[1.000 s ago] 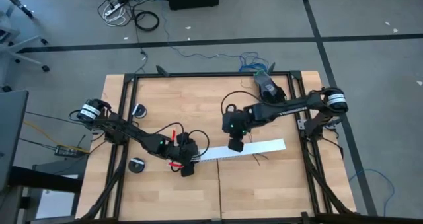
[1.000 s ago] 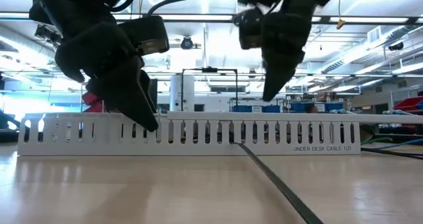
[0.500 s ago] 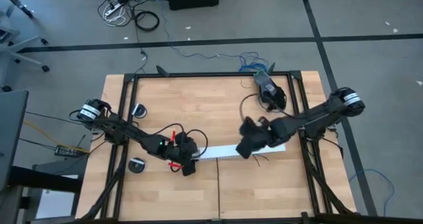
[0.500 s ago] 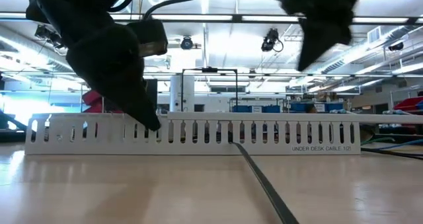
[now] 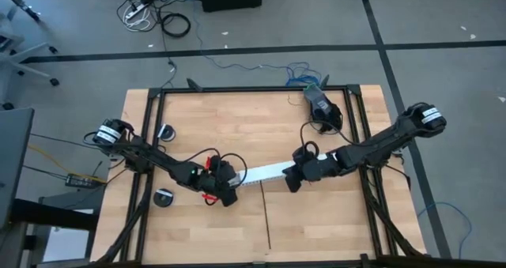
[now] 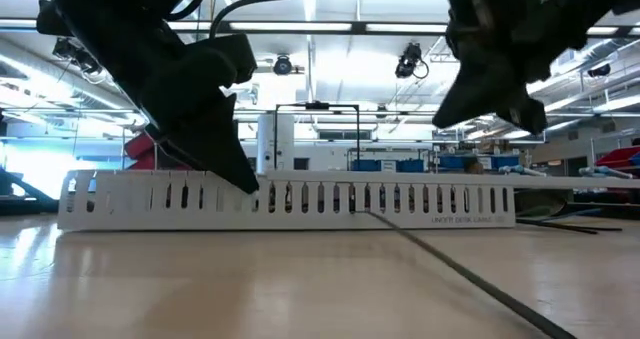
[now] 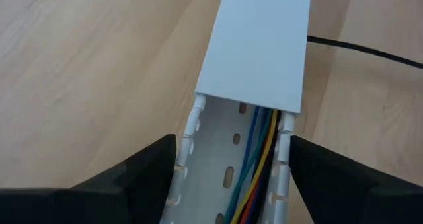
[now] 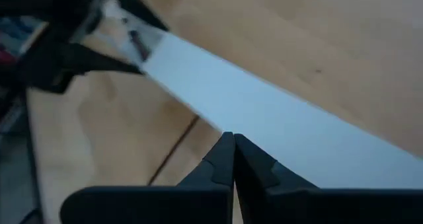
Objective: Ziptie cables
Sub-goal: Close the lid on the cable duct
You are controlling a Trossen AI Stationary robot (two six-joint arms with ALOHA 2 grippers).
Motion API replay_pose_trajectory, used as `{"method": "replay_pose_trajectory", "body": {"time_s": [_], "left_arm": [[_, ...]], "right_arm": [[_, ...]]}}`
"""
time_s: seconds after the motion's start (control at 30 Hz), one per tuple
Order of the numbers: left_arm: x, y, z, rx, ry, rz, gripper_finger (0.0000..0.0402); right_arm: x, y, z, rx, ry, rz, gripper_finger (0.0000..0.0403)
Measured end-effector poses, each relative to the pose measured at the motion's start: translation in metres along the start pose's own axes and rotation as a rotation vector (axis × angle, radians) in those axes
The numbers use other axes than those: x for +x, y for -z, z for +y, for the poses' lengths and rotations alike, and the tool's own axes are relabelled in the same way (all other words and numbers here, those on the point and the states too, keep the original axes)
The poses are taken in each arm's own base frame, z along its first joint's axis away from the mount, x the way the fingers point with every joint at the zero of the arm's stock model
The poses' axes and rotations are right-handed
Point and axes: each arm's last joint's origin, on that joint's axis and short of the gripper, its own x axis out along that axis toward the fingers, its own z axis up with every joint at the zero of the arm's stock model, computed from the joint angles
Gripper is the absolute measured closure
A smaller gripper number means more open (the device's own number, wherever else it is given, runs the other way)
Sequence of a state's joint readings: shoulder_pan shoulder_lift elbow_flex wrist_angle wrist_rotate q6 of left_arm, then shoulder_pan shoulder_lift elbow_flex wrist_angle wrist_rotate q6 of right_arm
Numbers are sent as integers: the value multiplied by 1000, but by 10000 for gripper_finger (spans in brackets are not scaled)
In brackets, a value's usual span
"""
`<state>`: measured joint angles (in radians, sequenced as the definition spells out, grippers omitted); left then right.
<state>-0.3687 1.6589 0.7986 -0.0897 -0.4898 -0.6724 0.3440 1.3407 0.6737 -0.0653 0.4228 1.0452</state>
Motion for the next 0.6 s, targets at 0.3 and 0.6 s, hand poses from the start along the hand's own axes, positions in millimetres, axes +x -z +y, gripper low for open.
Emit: {"method": "replay_pose_trajectory", "body": {"time_s": [0.3,0.6], "left_arm": [[8,1,-4,-32,16,-30,124],[10,4,-5,-25,42,7,124]], "right_arm": [[21,-3,-17,-44,49,35,403],[38,-5,-20,-70,4,77,403]]}}
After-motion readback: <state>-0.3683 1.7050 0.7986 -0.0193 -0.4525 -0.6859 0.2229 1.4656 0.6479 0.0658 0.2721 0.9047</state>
